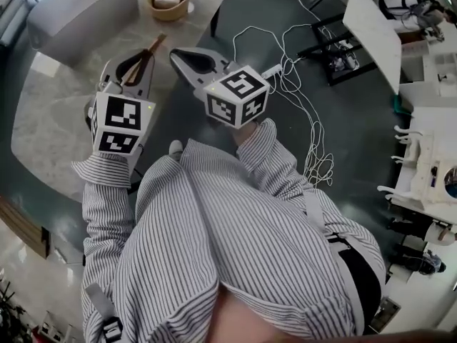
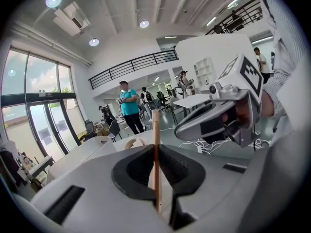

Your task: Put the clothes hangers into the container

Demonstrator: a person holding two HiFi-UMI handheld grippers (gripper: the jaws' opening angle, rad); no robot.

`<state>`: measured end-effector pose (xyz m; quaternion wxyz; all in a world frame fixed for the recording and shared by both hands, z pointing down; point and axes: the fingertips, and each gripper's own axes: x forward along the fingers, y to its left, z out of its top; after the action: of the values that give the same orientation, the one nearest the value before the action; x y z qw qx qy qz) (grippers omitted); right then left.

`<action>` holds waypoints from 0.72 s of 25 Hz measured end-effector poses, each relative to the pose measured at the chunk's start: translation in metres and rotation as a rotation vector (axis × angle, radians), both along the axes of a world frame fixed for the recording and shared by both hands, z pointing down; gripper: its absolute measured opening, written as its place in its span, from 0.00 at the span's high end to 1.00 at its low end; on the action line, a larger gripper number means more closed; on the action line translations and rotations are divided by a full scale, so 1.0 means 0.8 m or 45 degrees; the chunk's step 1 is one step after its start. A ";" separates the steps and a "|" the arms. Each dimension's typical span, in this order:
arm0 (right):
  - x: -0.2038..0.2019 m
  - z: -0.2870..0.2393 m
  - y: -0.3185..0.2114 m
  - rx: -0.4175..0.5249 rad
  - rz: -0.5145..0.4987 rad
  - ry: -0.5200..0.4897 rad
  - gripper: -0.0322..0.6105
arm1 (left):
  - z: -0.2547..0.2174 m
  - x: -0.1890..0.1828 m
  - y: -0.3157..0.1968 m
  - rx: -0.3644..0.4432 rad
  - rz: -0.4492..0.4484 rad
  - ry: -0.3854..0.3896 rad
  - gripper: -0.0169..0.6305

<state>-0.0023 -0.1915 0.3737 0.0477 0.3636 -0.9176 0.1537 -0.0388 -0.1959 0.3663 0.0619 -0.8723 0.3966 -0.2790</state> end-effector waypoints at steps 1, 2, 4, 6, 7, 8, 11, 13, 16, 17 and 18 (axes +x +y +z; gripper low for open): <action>-0.003 -0.003 0.000 0.006 -0.006 -0.005 0.93 | -0.003 -0.001 0.002 0.006 -0.003 0.015 0.91; -0.005 -0.005 0.001 0.011 -0.011 -0.009 0.93 | -0.006 -0.003 0.004 0.010 -0.007 0.032 0.91; -0.011 -0.009 0.005 0.017 -0.023 -0.020 0.93 | -0.010 -0.007 0.010 0.017 -0.019 0.055 0.91; -0.018 -0.012 0.009 0.026 -0.040 -0.020 0.93 | -0.014 -0.013 0.013 0.023 -0.032 0.078 0.91; -0.021 -0.013 0.011 0.032 -0.050 -0.016 0.93 | -0.017 -0.015 0.013 0.025 -0.036 0.095 0.91; -0.024 -0.014 0.012 0.037 -0.060 -0.013 0.93 | -0.020 -0.016 0.013 0.026 -0.040 0.115 0.91; -0.027 -0.021 0.017 0.045 -0.084 -0.015 0.93 | -0.029 -0.019 0.015 0.033 -0.049 0.145 0.91; -0.027 -0.026 0.019 0.053 -0.093 -0.017 0.93 | -0.037 -0.019 0.018 0.042 -0.049 0.148 0.91; -0.027 -0.032 0.017 0.077 -0.106 -0.003 0.93 | -0.046 -0.021 0.016 0.058 -0.052 0.171 0.91; -0.027 -0.033 0.016 0.085 -0.112 0.005 0.93 | -0.050 -0.021 0.015 0.067 -0.056 0.183 0.91; -0.026 -0.034 0.015 0.093 -0.117 0.011 0.93 | -0.054 -0.022 0.014 0.077 -0.059 0.195 0.91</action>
<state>-0.0235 -0.1795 0.3468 0.0452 0.3232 -0.9381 0.1161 -0.0563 -0.1850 0.3233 0.0511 -0.8794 0.4286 -0.2009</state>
